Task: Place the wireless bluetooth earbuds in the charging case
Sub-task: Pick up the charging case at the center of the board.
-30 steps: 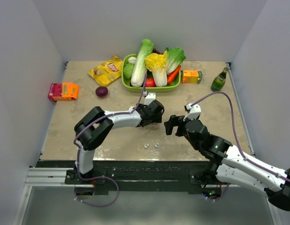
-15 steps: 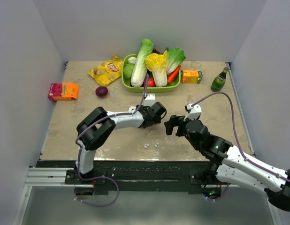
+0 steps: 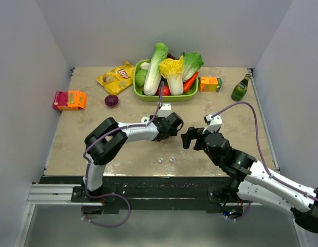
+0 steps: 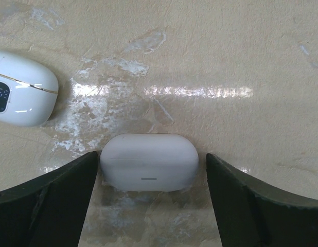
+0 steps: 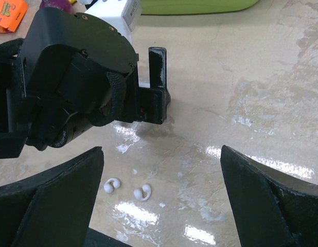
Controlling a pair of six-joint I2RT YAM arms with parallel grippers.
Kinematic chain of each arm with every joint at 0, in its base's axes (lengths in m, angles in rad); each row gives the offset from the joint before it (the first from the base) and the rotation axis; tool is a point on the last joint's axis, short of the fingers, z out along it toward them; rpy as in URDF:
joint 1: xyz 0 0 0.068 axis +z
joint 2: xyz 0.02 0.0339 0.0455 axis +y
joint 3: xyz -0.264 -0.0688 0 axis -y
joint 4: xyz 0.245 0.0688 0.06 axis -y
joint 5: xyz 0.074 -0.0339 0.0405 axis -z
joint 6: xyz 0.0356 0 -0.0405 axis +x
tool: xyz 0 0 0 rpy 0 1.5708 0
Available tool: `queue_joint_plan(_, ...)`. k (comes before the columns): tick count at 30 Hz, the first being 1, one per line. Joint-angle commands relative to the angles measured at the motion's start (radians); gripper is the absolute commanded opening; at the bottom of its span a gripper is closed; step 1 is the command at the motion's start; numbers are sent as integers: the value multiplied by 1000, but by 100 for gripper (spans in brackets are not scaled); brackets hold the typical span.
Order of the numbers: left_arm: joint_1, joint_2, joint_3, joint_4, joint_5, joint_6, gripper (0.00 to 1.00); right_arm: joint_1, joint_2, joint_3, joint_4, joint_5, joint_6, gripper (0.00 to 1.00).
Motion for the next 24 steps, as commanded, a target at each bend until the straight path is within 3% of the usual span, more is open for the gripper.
queue_joint_plan(1,-10,48,-28,-55,73,-28,87,0,-14,-4,20,21,19,98)
queue_joint_plan(10,-17,43,-55,-42,79,-43,69,-1,-26,-9,15,21,25,98)
queue_joint_plan(13,-17,34,-69,-34,79,-48,57,0,-31,-6,9,21,23,98)
queue_joint_plan(16,-17,-10,-95,-2,61,-28,34,0,-37,3,3,21,20,98)
queue_joint_plan(20,-17,-153,-187,200,56,136,6,0,-34,52,-28,35,5,98)
queue_joint_plan(22,-17,-263,-259,332,64,203,0,0,-31,100,-46,44,2,98)
queue_joint_plan(24,-17,-387,-358,435,96,312,0,0,-34,135,-83,55,-1,98)
